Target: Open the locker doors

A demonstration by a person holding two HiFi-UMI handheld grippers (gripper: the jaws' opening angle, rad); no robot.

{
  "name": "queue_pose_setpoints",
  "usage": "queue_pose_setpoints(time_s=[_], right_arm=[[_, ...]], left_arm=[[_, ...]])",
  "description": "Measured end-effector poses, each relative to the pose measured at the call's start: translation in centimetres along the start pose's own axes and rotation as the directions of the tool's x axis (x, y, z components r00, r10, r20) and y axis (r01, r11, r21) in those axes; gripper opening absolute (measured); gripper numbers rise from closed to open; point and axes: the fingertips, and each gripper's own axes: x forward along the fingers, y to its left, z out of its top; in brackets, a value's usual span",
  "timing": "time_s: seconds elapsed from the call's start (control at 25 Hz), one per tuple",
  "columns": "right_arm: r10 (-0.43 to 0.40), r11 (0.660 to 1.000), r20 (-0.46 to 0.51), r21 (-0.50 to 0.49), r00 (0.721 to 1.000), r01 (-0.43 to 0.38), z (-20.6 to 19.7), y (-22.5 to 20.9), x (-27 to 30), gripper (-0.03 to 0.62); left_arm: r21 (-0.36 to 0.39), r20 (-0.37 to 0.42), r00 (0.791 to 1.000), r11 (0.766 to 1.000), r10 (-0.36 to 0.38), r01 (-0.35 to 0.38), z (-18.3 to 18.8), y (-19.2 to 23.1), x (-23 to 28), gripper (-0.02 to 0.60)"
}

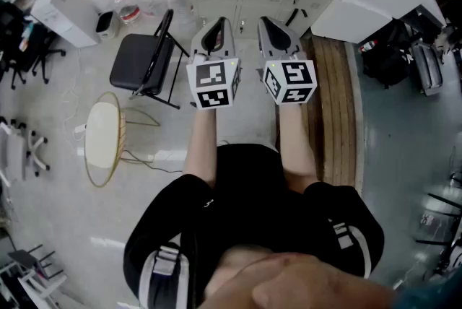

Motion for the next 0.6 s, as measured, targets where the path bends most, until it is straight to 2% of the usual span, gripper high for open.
queue_pose_setpoints(time_s=[0.24,0.6], right_arm=[[-0.030,0.999,-0.011,0.029,0.999,0.030,-0.3,0.2,-0.1,0.018],[-0.033,0.999,-0.048,-0.003,0.998,0.033,-0.9,0.9,-0.7,0.018]], left_arm=[[-0.005,-0.012,1.000,1.000,0.002,-0.002,-0.1,0.5,-0.9,0.005],[-0.054,-0.016,1.000,0.999,-0.005,0.004,-0.8,0.5,-1.7,0.005]])
